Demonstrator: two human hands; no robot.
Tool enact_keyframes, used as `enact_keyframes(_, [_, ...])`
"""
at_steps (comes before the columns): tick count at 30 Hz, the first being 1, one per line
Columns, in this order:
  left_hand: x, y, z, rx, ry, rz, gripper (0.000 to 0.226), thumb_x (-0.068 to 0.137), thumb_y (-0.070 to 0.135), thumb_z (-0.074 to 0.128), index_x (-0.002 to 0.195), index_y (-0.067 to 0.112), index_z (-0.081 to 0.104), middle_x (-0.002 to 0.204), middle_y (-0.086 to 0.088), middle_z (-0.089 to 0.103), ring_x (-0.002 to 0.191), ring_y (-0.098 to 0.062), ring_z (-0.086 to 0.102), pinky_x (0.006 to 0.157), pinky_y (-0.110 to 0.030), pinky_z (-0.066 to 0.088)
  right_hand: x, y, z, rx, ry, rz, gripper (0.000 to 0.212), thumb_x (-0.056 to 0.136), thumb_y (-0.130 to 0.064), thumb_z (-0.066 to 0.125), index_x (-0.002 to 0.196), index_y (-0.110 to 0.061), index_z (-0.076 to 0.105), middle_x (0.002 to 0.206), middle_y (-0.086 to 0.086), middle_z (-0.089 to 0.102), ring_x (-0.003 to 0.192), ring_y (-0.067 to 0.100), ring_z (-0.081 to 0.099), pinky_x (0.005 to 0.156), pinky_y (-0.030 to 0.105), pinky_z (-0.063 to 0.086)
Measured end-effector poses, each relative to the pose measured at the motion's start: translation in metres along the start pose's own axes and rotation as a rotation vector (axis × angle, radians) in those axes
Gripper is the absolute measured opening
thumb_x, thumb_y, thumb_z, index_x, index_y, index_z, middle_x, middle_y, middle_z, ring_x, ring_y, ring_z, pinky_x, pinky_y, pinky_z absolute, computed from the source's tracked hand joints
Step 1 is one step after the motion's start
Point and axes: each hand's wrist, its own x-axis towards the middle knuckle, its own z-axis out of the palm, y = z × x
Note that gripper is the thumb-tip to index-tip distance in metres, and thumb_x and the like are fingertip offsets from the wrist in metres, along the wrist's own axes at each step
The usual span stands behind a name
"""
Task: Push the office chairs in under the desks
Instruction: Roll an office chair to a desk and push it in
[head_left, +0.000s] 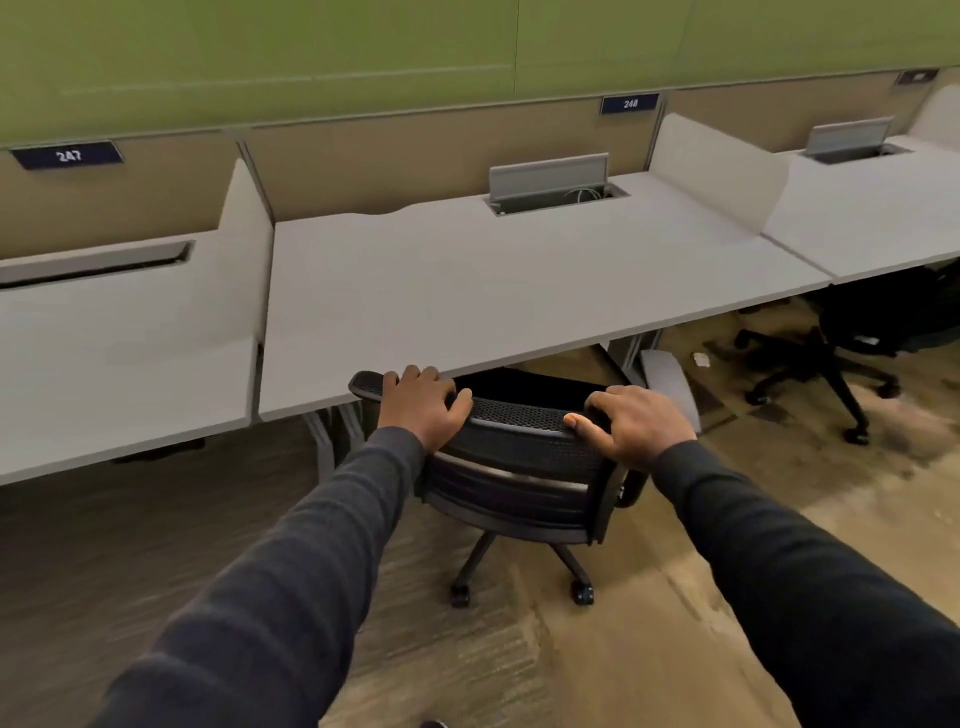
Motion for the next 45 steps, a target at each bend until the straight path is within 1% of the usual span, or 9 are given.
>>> enact_keyframes(5, [0.034, -0.013, -0.004, 0.047, -0.024, 0.051, 0.067, 0.082, 0.072, 0.018, 0.077, 0.026, 0.066, 0.082, 0.002, 0.061, 0.087, -0.022, 0.051, 0.082, -0.041, 0.030, 0.039, 0.022, 0.008, -0.035, -0.029, -0.040, 0.072, 0.089, -0.076, 0.015, 0.097, -0.023, 0.064, 0.085, -0.001, 0.062, 0.077, 0.021, 0.059, 0.071, 0.041, 0.052])
enact_keyframes(9, [0.066, -0.027, -0.009, 0.009, -0.027, 0.065, 0.063, 0.087, 0.070, 0.032, 0.066, 0.019, 0.064, 0.065, 0.003, 0.060, 0.072, -0.022, 0.055, 0.072, -0.036, 0.029, 0.075, 0.035, 0.010, -0.070, 0.014, -0.084, 0.070, 0.091, -0.069, 0.013, 0.104, -0.025, 0.066, 0.090, 0.001, 0.066, 0.082, 0.023, 0.062, 0.073, 0.040, 0.050])
enact_keyframes(20, [0.090, -0.033, 0.001, -0.014, 0.018, -0.054, 0.062, 0.092, 0.061, 0.037, 0.066, 0.014, 0.067, 0.062, -0.001, 0.062, 0.066, -0.024, 0.058, 0.073, -0.036, 0.045, 0.146, 0.055, 0.029, -0.037, -0.027, -0.117, 0.061, 0.093, -0.050, 0.015, 0.111, -0.021, 0.065, 0.098, 0.009, 0.065, 0.090, 0.029, 0.057, 0.078, 0.038, 0.037])
enact_keyframes(25, [0.098, -0.018, 0.002, -0.002, 0.061, -0.138, 0.061, 0.093, 0.060, 0.032, 0.064, 0.016, 0.064, 0.064, 0.001, 0.058, 0.068, -0.024, 0.054, 0.074, -0.039, 0.040, 0.165, 0.065, 0.040, 0.024, 0.014, -0.052, 0.067, 0.093, -0.047, 0.007, 0.112, -0.019, 0.065, 0.101, 0.009, 0.065, 0.092, 0.030, 0.056, 0.084, 0.040, 0.041])
enact_keyframes(34, [0.102, -0.009, 0.008, 0.042, 0.140, -0.198, 0.061, 0.095, 0.056, 0.026, 0.058, 0.018, 0.055, 0.055, 0.003, 0.048, 0.061, -0.023, 0.047, 0.065, -0.037, 0.028, 0.181, 0.072, 0.054, 0.103, 0.027, -0.008, 0.057, 0.098, -0.041, 0.015, 0.127, -0.020, 0.060, 0.117, 0.009, 0.063, 0.110, 0.031, 0.054, 0.096, 0.044, 0.036])
enact_keyframes(38, [0.088, -0.009, 0.014, 0.051, 0.155, -0.208, 0.054, 0.099, 0.055, 0.028, 0.076, 0.019, 0.062, 0.071, 0.001, 0.055, 0.075, -0.025, 0.051, 0.073, -0.039, 0.032, 0.174, 0.063, 0.056, 0.173, 0.100, 0.063, 0.049, 0.102, -0.037, 0.022, 0.126, -0.016, 0.059, 0.121, 0.012, 0.061, 0.115, 0.034, 0.051, 0.102, 0.046, 0.034])
enact_keyframes(42, [0.060, -0.013, 0.019, 0.014, 0.174, -0.224, 0.052, 0.100, 0.054, 0.030, 0.116, 0.018, 0.063, 0.110, -0.006, 0.065, 0.107, -0.029, 0.053, 0.093, -0.043, 0.035, 0.155, 0.028, 0.057, 0.221, 0.171, 0.081, 0.059, 0.098, -0.047, 0.021, 0.130, -0.014, 0.058, 0.129, 0.013, 0.060, 0.123, 0.035, 0.048, 0.112, 0.052, 0.027])
enact_keyframes(43, [0.053, -0.015, 0.019, -0.010, 0.146, -0.225, 0.056, 0.100, 0.056, 0.029, 0.131, 0.018, 0.057, 0.127, -0.008, 0.061, 0.121, -0.029, 0.048, 0.103, -0.044, 0.033, 0.150, 0.014, 0.059, 0.208, 0.159, 0.067, 0.059, 0.099, -0.049, 0.023, 0.135, -0.015, 0.055, 0.135, 0.012, 0.056, 0.130, 0.034, 0.044, 0.117, 0.054, 0.021])
enact_keyframes(45, [0.034, -0.021, 0.018, -0.036, 0.086, -0.236, 0.068, 0.100, 0.060, 0.027, 0.153, 0.019, 0.035, 0.157, -0.010, 0.035, 0.146, -0.030, 0.026, 0.120, -0.047, 0.017, 0.138, -0.019, 0.064, 0.187, 0.119, 0.033, 0.061, 0.100, -0.056, 0.027, 0.146, -0.019, 0.044, 0.151, 0.012, 0.043, 0.144, 0.033, 0.029, 0.122, 0.054, 0.003])
